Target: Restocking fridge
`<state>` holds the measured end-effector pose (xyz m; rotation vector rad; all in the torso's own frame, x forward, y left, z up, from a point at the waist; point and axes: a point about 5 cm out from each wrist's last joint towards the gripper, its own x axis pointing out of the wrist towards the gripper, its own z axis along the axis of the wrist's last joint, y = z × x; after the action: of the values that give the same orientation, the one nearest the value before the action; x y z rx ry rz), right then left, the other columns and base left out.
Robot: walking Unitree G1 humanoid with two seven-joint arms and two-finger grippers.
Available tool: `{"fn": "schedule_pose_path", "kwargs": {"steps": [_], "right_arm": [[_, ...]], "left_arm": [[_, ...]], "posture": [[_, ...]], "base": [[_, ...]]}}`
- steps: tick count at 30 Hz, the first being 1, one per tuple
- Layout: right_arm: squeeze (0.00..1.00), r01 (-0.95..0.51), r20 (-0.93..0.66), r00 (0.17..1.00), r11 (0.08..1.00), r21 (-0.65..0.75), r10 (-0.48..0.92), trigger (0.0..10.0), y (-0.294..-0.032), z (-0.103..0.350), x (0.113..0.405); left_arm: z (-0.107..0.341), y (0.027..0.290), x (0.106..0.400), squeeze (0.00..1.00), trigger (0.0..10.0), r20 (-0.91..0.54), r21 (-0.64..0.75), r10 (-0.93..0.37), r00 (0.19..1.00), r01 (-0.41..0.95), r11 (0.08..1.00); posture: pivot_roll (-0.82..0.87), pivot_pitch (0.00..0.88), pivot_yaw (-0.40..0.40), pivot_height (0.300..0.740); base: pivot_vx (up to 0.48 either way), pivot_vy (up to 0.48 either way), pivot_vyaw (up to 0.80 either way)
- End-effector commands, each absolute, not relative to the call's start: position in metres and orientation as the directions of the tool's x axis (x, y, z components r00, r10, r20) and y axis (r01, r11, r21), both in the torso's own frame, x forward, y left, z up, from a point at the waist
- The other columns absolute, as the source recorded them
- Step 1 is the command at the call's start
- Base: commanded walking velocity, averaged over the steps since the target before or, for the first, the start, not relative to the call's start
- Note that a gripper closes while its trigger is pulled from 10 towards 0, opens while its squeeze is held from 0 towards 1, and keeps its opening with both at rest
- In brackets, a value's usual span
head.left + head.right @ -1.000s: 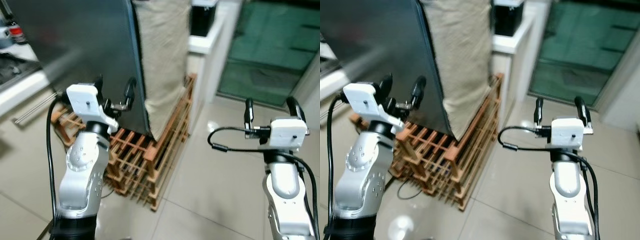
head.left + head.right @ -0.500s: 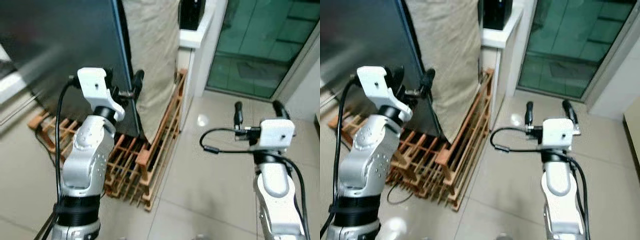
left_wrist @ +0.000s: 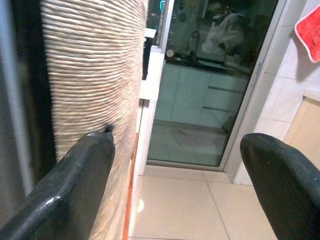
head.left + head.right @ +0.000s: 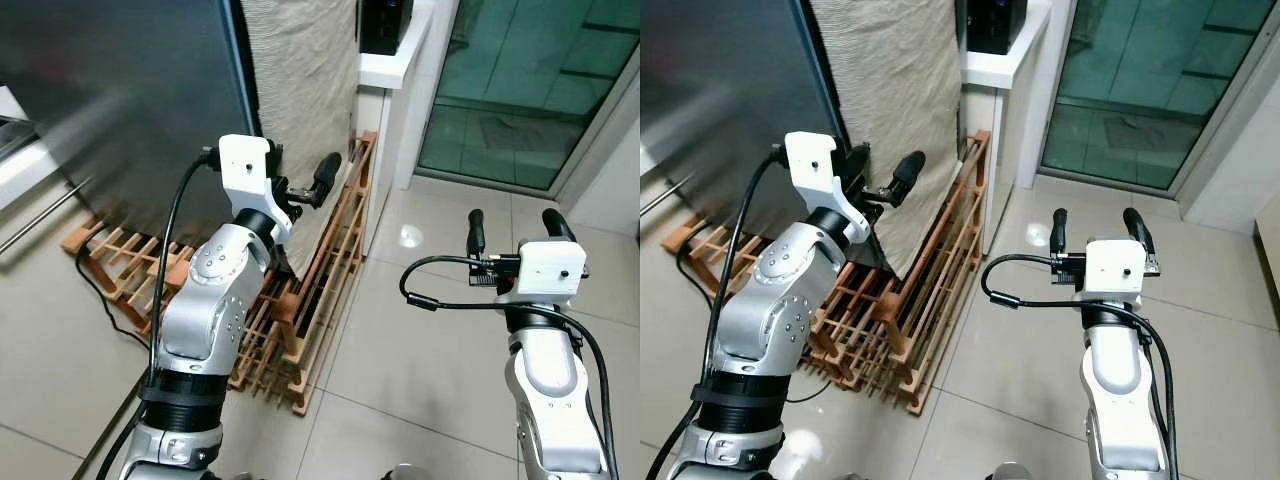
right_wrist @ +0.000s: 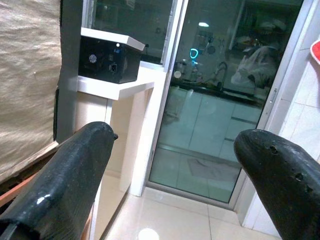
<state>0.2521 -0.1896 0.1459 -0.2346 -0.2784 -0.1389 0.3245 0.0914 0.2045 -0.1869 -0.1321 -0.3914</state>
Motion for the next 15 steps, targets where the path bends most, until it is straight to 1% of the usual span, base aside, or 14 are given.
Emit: {"fn": "schedule_pose_path", "kwargs": {"steps": [1, 4, 7, 11, 13, 15], "right_arm": [[0.00, 0.180, 0.288, 0.950, 0.964, -0.196, -0.119, 10.0, -0.191, 0.147, 0.249], [0.00, 0.182, 0.283, 0.951, 0.962, -0.203, -0.120, 10.0, -0.192, 0.146, 0.247], [0.00, 0.187, 0.279, 0.952, 0.960, -0.208, -0.125, 10.0, -0.194, 0.145, 0.243], [0.00, 0.189, 0.259, 0.957, 0.959, -0.209, -0.132, 10.0, -0.197, 0.140, 0.240], [0.00, 0.181, 0.246, 0.961, 0.961, -0.210, -0.128, 10.0, -0.195, 0.137, 0.240], [0.00, 0.171, 0.240, 0.964, 0.962, -0.211, -0.119, 10.0, -0.193, 0.135, 0.241]], "left_arm": [[0.203, 0.112, 0.336, 0.00, 10.0, 0.140, -0.161, -0.224, 0.964, 0.246, 0.956], [0.209, 0.117, 0.335, 0.00, 10.0, 0.174, -0.182, -0.224, 0.959, 0.255, 0.950], [0.208, 0.122, 0.323, 0.00, 10.0, 0.187, -0.182, -0.257, 0.948, 0.291, 0.939], [0.193, 0.133, 0.304, 0.00, 10.0, 0.153, -0.150, -0.280, 0.948, 0.302, 0.941], [0.186, 0.135, 0.302, 0.00, 10.0, 0.134, -0.152, -0.266, 0.954, 0.285, 0.946], [0.186, 0.131, 0.304, 0.00, 10.0, 0.140, -0.162, -0.263, 0.955, 0.284, 0.945]], "posture": [[-0.21, 0.088, 0.079, 0.740], [-0.22, 0.083, 0.081, 0.740], [-0.21, 0.081, 0.079, 0.740], [-0.20, 0.079, 0.070, 0.740], [-0.19, 0.076, 0.063, 0.740], [-0.19, 0.073, 0.057, 0.740]], "base": [[0.000, 0.000, 0.00], [0.000, 0.000, 0.00], [0.000, 0.000, 0.00], [0.000, 0.000, 0.00], [0.000, 0.000, 0.00], [0.000, 0.000, 0.00]]}}
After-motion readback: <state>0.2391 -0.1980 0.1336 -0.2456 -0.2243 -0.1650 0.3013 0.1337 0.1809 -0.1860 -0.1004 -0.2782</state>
